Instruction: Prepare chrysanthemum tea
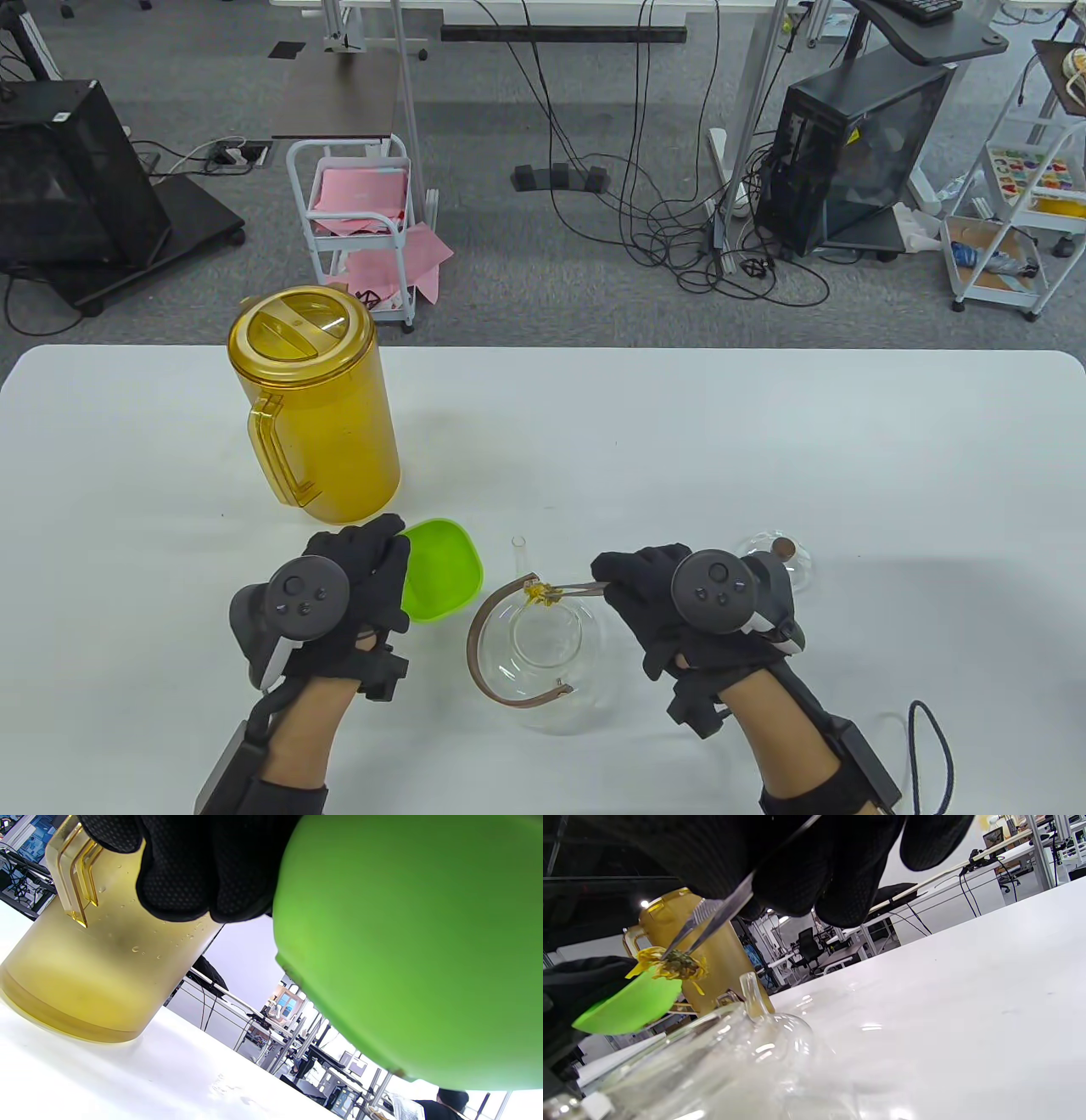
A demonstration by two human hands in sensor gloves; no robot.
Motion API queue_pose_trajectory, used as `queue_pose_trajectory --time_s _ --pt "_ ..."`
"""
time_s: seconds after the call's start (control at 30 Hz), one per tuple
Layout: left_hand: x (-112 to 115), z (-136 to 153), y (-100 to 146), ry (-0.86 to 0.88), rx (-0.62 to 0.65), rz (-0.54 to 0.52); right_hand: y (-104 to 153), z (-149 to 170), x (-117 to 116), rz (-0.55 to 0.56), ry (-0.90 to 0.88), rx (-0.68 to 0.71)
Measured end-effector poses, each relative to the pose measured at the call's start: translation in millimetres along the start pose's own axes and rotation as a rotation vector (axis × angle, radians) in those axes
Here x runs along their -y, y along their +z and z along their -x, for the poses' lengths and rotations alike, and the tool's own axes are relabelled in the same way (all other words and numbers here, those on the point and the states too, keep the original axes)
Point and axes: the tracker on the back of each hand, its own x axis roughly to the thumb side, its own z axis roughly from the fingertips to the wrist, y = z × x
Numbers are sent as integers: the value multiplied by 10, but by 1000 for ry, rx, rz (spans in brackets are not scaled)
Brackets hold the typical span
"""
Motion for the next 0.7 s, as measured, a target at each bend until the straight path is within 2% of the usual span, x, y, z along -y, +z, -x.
queue_pose_trajectory --time_s 0.13,0.33,0.47,0.53,0.7 --pt "19 20 -11 -1 -8 10 -16 25 -53 -52 47 -5" --pt "31 18 -14 -6 -10 18 -15 12 -63 -56 53 8" --pt "35 15 -15 -5 -14 21 -4 20 -3 22 26 -8" --pt "37 17 -20 -1 -17 20 -33 46 75 128 -8 -63" --pt "34 26 -23 6 -20 18 -222 146 205 195 -123 -195"
